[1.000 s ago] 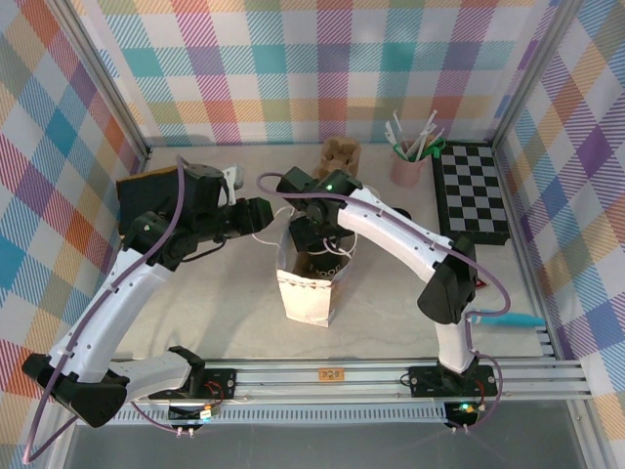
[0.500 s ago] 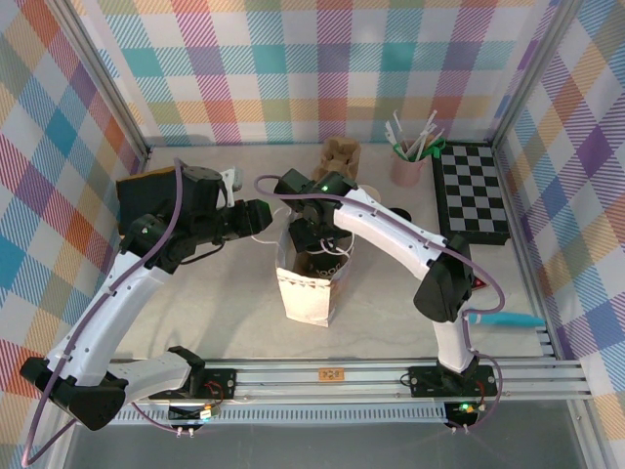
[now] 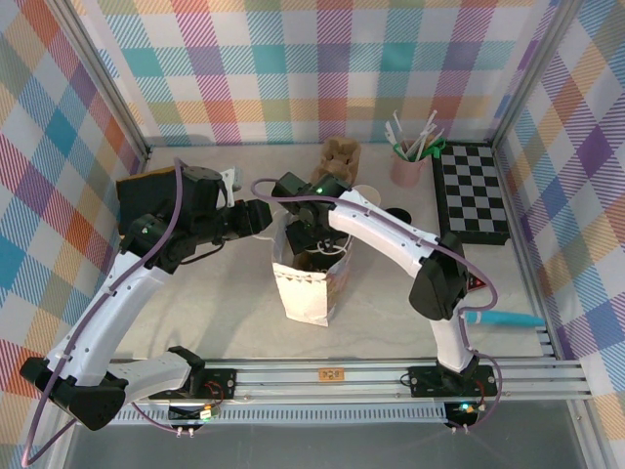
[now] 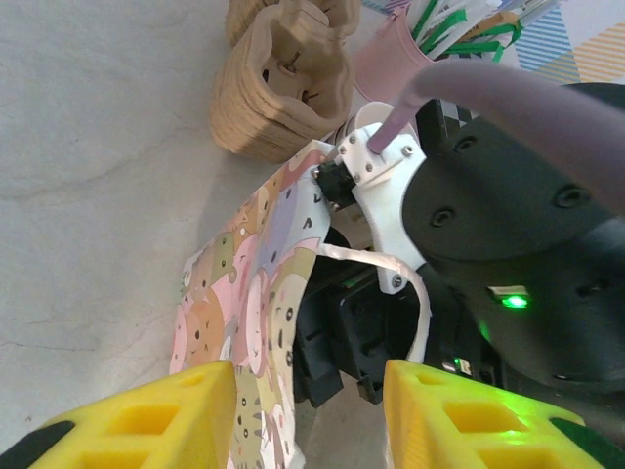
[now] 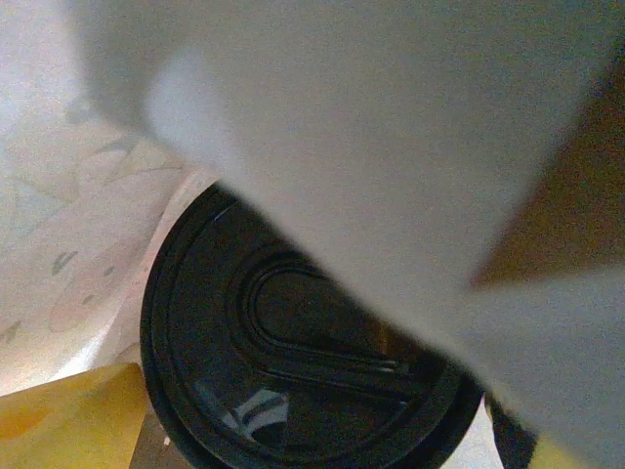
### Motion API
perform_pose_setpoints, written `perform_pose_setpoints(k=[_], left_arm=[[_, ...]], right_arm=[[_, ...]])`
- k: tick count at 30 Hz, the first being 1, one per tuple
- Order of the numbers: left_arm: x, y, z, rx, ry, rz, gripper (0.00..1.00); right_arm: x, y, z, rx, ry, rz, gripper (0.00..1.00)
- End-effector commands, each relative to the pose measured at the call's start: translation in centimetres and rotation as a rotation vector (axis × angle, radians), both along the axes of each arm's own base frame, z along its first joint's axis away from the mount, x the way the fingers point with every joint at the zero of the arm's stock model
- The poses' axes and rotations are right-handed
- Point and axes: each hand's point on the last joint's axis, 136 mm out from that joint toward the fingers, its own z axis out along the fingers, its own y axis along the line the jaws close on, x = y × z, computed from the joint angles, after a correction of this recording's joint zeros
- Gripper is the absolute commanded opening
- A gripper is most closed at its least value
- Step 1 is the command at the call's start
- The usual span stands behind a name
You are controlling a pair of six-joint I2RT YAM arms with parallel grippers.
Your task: Pack the takeout coffee
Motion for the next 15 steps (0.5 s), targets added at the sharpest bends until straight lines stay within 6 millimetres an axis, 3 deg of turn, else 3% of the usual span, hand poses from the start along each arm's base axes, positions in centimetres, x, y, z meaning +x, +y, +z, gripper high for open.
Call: perform_pose_setpoints(k=[1,15], left_arm=[[0.61,0.24,0.03,0.001,-0.015,0.015,0.44],[0.97,0.1,-0.22,0.007,-0.01,0.013,0.44]], right_arm=[[-0.5,-0.88,-1.59,-0.063,0.049,0.012,0.89],[-0.37,-1.04,-0.98,-0.055,0.026,0.006,0.71]])
